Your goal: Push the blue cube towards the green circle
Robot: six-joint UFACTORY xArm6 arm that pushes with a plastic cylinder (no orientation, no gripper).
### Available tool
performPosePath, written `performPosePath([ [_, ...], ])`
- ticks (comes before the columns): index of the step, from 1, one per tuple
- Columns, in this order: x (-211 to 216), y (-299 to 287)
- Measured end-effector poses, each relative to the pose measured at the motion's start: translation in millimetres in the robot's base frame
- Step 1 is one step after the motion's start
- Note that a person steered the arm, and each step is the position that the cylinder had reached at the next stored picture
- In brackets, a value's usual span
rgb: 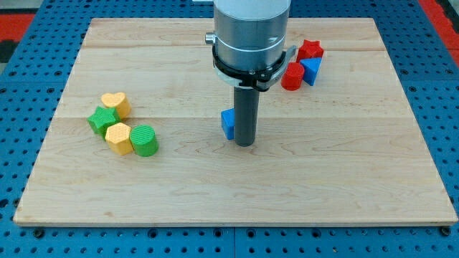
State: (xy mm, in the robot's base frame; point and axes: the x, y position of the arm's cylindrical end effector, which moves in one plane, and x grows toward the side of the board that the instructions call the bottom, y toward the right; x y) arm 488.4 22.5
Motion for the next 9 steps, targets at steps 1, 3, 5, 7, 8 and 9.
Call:
performPosePath([
  [1, -21, 35],
  [3, -36, -12],
  [5, -40, -29],
  [7, -28, -46],
  [8, -22, -54],
  [9, -15, -54],
])
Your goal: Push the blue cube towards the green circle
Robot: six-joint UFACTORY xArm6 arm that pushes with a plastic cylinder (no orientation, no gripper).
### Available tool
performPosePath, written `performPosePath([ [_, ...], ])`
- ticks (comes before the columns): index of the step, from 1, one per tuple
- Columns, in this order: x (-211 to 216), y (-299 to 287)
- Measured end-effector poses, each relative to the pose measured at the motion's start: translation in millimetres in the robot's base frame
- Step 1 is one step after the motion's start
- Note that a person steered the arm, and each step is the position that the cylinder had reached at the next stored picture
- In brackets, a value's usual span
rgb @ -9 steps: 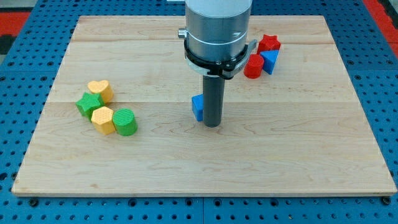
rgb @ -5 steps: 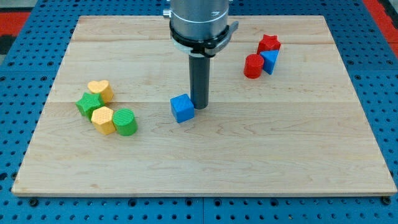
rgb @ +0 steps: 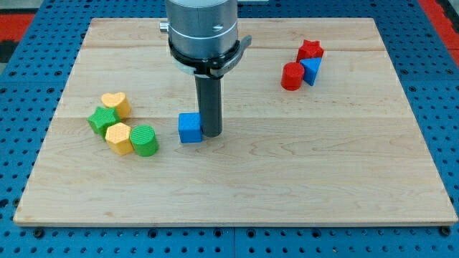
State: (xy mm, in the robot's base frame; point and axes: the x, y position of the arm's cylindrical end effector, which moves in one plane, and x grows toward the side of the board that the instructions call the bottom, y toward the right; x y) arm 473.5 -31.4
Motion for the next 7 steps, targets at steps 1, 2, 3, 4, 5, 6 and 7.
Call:
performPosePath([
  [1, 10, 4],
  [2, 15, -1],
  [3, 5, -10],
  [4, 5, -10],
  [5, 4, -21],
  [6, 4, -25],
  [7, -19, 0],
])
